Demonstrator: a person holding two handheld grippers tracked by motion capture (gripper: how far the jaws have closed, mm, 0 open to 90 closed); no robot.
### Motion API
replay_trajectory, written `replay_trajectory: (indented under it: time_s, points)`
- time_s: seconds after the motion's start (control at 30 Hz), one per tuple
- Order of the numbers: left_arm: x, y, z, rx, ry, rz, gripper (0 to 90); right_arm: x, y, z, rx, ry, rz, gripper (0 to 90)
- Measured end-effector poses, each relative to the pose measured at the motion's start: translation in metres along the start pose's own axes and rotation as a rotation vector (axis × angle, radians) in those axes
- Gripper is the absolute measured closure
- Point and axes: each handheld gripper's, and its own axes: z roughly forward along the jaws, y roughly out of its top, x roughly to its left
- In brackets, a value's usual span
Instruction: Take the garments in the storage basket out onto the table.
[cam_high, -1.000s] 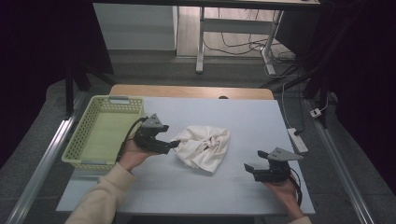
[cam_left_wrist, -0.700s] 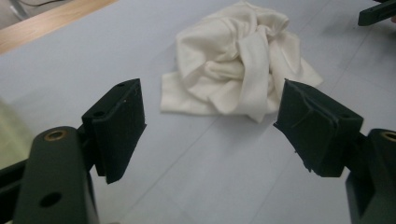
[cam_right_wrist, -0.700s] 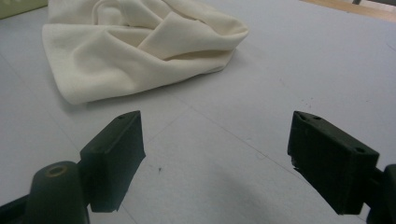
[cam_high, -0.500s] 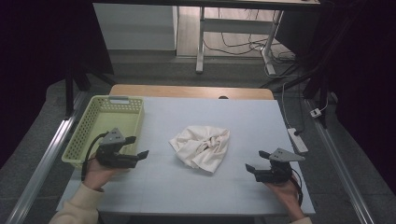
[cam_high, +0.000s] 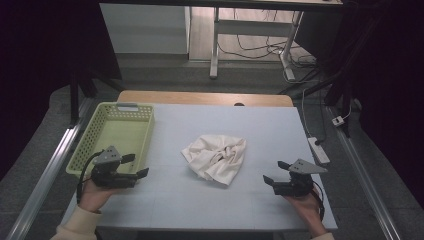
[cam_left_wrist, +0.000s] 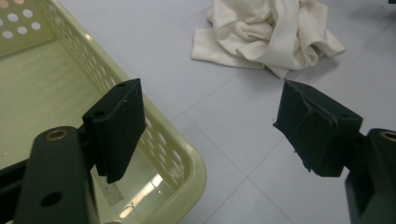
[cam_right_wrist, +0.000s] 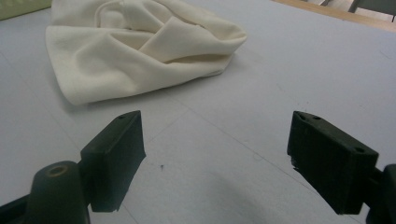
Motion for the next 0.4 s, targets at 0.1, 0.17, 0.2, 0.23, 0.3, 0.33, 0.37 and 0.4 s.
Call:
replay_trajectory:
  time_s: [0.1,0.17,0.2,0.23,0.3,0.33,0.37,0.4]
  points:
    - [0.0004,0.0002,-0.0004,-0.002,-0.001,-0.003,23.5,0.0009,0.0002,0.0003,-0.001,-0.006,-0.005,18.6]
    - [0.0011,0.0003,-0.0008,-0.005,-0.001,-0.009,23.5,0.0011,0.0001,0.0008,-0.005,0.002,-0.005,18.6]
    - [0.0016,0.0004,-0.001,-0.006,-0.003,-0.01,23.5,0.0011,0.0002,0.0008,-0.005,0.002,-0.006,18.7]
    - [0.002,0.0005,-0.0012,-0.007,-0.003,-0.011,23.5,0.0011,0.0002,0.0008,-0.005,0.002,-0.006,18.7]
    - [0.0023,0.0008,-0.0016,-0.009,-0.002,-0.012,23.5,0.001,0.0002,0.0006,-0.006,0.002,-0.005,18.7]
    - [0.0023,0.0009,-0.0017,-0.01,-0.002,-0.012,23.4,0.0009,0.0002,0.0005,-0.007,0.002,-0.005,18.7]
    - [0.0023,0.001,-0.0017,-0.011,-0.001,-0.012,23.3,0.0009,0.0002,0.0005,-0.007,0.002,-0.005,18.6]
    - [0.0023,0.0012,-0.0016,-0.01,-0.002,-0.011,23.2,0.0008,0.0001,0.0007,-0.007,0.002,-0.005,18.6]
